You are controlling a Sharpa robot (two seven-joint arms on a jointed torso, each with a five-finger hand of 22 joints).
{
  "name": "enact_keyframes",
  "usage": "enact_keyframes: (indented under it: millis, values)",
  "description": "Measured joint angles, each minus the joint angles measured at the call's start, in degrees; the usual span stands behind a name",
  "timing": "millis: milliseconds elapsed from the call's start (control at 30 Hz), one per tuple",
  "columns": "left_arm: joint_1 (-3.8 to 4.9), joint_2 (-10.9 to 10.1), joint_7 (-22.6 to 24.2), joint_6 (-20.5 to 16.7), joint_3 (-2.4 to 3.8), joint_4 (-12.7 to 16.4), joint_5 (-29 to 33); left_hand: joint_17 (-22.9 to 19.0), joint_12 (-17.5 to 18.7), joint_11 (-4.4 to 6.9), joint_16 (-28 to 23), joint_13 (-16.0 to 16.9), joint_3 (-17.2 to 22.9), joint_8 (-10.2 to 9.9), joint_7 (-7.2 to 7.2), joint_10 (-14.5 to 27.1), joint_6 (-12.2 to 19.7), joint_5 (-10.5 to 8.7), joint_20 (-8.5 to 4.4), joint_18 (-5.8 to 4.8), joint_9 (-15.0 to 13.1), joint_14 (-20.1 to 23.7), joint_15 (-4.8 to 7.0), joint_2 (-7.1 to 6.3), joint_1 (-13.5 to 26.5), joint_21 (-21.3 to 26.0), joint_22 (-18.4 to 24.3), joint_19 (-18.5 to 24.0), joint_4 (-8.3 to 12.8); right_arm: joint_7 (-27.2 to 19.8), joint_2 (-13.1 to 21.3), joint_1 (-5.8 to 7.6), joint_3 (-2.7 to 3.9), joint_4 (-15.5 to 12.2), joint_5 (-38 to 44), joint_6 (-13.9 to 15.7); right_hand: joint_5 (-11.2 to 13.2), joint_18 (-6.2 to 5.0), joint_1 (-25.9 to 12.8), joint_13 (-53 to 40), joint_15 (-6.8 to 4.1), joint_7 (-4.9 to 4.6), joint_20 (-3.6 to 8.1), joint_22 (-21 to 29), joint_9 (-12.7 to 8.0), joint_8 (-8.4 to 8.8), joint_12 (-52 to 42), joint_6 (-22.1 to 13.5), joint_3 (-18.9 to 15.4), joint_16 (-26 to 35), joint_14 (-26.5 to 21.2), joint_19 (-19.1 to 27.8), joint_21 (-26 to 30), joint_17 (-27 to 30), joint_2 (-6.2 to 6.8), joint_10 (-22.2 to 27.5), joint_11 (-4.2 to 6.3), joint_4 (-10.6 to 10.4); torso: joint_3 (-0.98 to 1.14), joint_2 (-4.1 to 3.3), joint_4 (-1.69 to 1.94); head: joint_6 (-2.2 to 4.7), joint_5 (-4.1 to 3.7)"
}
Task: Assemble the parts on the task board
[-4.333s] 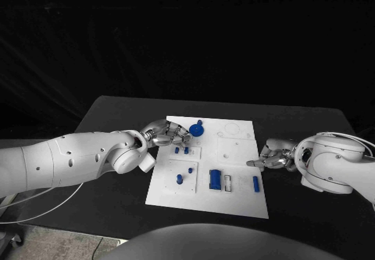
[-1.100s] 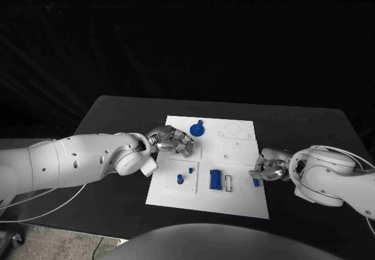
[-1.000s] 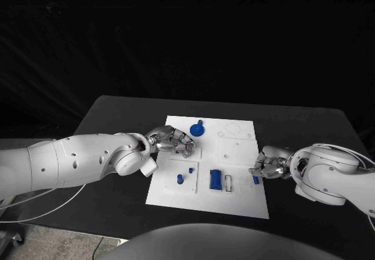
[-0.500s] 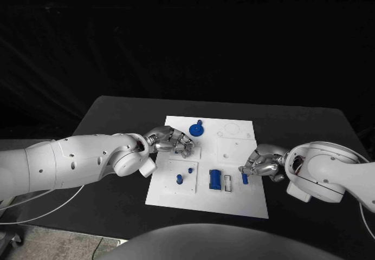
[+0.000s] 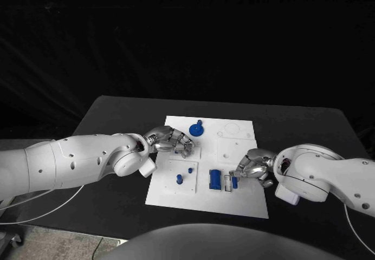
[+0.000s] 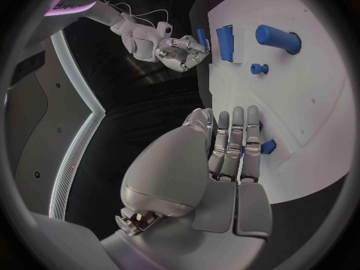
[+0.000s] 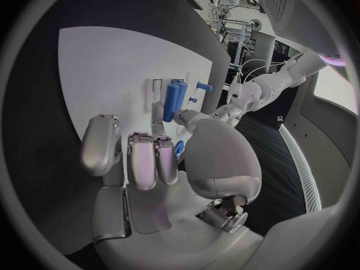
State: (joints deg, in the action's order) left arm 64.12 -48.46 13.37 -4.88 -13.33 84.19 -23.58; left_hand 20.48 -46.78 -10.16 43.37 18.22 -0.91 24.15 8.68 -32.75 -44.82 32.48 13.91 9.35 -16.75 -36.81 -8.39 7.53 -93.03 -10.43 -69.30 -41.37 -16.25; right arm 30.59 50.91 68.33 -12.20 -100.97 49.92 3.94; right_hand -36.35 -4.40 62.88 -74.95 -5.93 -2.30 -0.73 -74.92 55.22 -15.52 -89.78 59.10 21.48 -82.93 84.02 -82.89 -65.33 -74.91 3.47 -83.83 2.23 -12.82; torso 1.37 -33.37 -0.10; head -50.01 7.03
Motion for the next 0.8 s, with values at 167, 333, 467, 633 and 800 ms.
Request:
enact_keyframes:
  millis: [167, 333, 467, 633, 800]
  values:
    - [0.0, -0.03, 0.0, 0.01, 0.0, 0.0, -0.01, -0.01, 0.0, 0.0, 0.0, 0.0, 0.0, 0.0, 0.0, 0.0, 0.0, 0.0, 0.0, -0.01, 0.0, 0.0, 0.0, 0.0, 0.0, 0.0, -0.02, 0.0, 0.0, 0.1, -1.31, -0.76, -0.02, 1.15, -0.09, 0.2, 1.22, 0.0, -0.23, 0.0, 0.0, -0.02, 0.0, 0.0, -0.2, 0.01, 0.0, -0.42, 0.33, 0.0, 0.0, 0.0, 0.32, 0.0, -0.23, -0.15, -0.16, 0.33, 0.01, -0.01, -0.04, 0.0, -0.04]
    - [0.0, 0.04, 0.0, 0.03, 0.0, 0.0, -0.01, -0.01, 0.0, 0.0, 0.0, 0.0, 0.0, 0.0, 0.0, 0.0, 0.0, 0.0, 0.0, 0.0, 0.0, 0.0, 0.0, 0.0, 0.0, 0.0, -0.02, 0.0, 0.0, 0.22, -2.21, -1.13, -0.02, 1.93, 0.53, 0.31, 2.32, 0.0, -0.53, 0.0, 0.31, -0.28, -0.17, 0.0, -0.44, 0.01, 0.0, -0.69, 0.39, 0.05, -0.09, 0.17, 0.82, 0.0, -0.52, -0.15, -0.17, 0.42, 0.02, -0.02, -0.03, 0.0, -0.19]
    - [0.0, 0.04, 0.0, 0.03, 0.0, -0.01, -0.01, -0.01, 0.0, 0.0, 0.0, 0.0, 0.0, 0.0, 0.0, 0.0, 0.0, 0.0, 0.0, 0.0, 0.0, 0.0, 0.0, 0.0, 0.0, 0.0, -0.01, 0.0, 0.0, 0.43, -2.49, -1.35, -0.02, 2.4, 1.12, 0.27, 2.64, 0.0, -1.25, 0.0, 0.4, -0.08, -0.31, 0.0, -0.67, 0.02, 0.0, -1.1, 1.15, 0.35, -0.01, 0.31, 1.21, 0.0, -0.43, -0.14, -0.18, 2.03, 0.02, -0.02, -0.03, 0.0, -0.19]
    - [0.0, 0.05, 0.0, 0.04, 0.0, -0.03, -0.02, -0.01, 0.0, 0.0, 0.0, 0.0, 0.0, 0.0, 0.0, 0.0, 0.0, 0.0, 0.0, 0.0, 0.0, 0.0, 0.0, 0.0, 0.0, 0.0, -0.01, 0.0, 0.0, 0.6, -2.69, -1.53, -0.01, 2.9, 1.74, 0.28, 2.28, 0.0, -1.7, 0.0, 0.4, -0.25, -0.31, 0.0, -0.82, 0.02, 0.0, -1.28, 0.85, 0.35, -0.01, 0.31, 1.44, 0.0, -0.76, -0.06, -0.26, 2.5, 0.02, 0.0, -0.03, 0.0, -0.13]
    - [0.0, 0.07, -0.01, 0.04, 0.0, -0.06, -0.02, -0.01, 0.0, 0.0, 0.0, 0.0, 0.0, 0.0, 0.0, 0.0, 0.0, 0.0, 0.0, 0.0, 0.0, 0.0, 0.0, 0.0, 0.0, 0.0, -0.01, 0.0, 0.0, 0.76, -3.03, -1.62, 0.0, 3.08, 2.13, 0.21, 2.74, 0.0, -2.05, 0.0, 0.4, -0.23, -0.52, 0.0, -0.98, 0.02, 0.0, -1.31, 0.63, 0.62, -0.01, 0.52, 1.88, 0.0, -1.11, -0.06, -0.26, 2.72, 0.01, 0.01, -0.03, 0.0, -0.16]
